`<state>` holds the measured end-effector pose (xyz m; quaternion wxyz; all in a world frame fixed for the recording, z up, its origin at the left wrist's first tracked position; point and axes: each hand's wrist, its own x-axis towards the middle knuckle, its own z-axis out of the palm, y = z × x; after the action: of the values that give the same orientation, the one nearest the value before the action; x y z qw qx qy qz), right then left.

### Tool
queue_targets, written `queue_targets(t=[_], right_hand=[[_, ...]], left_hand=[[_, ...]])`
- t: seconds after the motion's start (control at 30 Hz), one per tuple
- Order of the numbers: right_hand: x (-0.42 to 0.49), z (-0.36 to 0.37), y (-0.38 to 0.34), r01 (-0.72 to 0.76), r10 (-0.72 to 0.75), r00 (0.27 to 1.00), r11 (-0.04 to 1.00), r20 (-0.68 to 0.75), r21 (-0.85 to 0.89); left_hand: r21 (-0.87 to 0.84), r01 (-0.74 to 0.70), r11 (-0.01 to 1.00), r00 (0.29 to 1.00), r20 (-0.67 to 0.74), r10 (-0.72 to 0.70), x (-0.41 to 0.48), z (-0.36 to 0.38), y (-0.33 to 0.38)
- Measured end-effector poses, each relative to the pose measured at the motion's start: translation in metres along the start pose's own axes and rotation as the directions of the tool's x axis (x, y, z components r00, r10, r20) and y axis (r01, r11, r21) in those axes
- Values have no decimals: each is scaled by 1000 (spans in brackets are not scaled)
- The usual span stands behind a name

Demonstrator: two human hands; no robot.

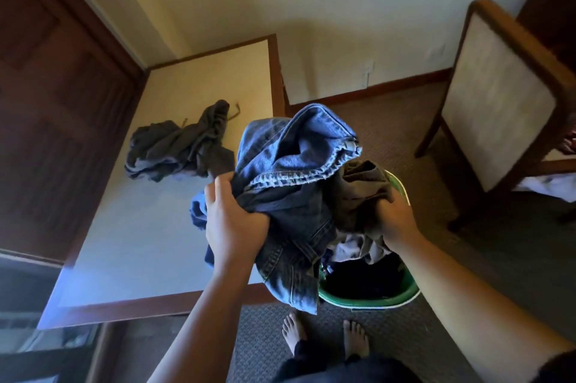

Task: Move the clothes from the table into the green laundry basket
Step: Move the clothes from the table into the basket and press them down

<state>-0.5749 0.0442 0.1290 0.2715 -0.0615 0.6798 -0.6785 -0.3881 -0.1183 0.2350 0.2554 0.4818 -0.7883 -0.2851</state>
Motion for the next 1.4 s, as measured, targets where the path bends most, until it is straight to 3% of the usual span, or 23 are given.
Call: queue_targets(t=[0.13, 0.23, 0.3, 0.43, 0.63, 0.73, 0.83, 0.93, 1.0, 1.1, 1.17, 1.23, 1.27, 1.33, 1.4], right_hand=[[1, -11, 3, -14, 29, 995, 988, 90, -156], [8, -26, 12, -203, 250, 958, 939, 143, -279], [12, -34, 21, -270, 313, 943, 917, 113, -294], [10, -44, 20, -325, 346, 934, 925, 83, -200], [-5, -46, -1, -376, 335, 892, 922, 303, 87], [-3, -49, -13, -304, 257, 930, 940, 265, 154], [-2, -63, -21, -117, 106, 984, 991, 145, 70], [-2, -75, -24, -4, 4, 1000, 998, 10, 70], [-3, -81, -23, 38, -37, 999, 995, -10, 95], [2, -82, -10, -99, 97, 993, 995, 64, 23], [9, -83, 8, -138, 162, 976, 978, 147, -159], [13, -79, 19, -171, 240, 957, 922, 163, -348], [12, -78, 22, -189, 273, 950, 891, 154, -413], [7, -76, 29, -205, 304, 945, 841, 124, -500], [2, -74, 37, -191, 298, 948, 816, 114, -546]], left_hand=[[4, 26, 1000, 999, 35, -26, -4, 14, 9], [7, 19, 1000, 997, 68, -19, -8, 25, 10], [9, 3, 1000, 996, 89, -3, -11, 32, 11], [-7, 18, 1000, 991, 135, -17, -13, 49, 18], [-225, 166, 960, 955, 278, -100, -16, 82, 43], [-427, 324, 845, 916, 363, -167, -13, 101, 53], [-553, 479, 681, 854, 474, -215, -14, 111, 71], [-581, 579, 573, 783, 592, -191, -13, 122, 81], [-562, 617, 551, 747, 639, -184, -9, 132, 81], [-505, 612, 609, 734, 650, -198, -3, 151, 65], [-386, 563, 730, 729, 649, -219, 0, 161, 43], [-119, 382, 916, 721, 659, -216, -1, 160, 21], [10, 285, 958, 709, 671, -218, -2, 158, 12], [147, 162, 976, 701, 679, -219, -4, 154, 1], [175, 113, 978, 686, 699, -204, -6, 151, -6]])
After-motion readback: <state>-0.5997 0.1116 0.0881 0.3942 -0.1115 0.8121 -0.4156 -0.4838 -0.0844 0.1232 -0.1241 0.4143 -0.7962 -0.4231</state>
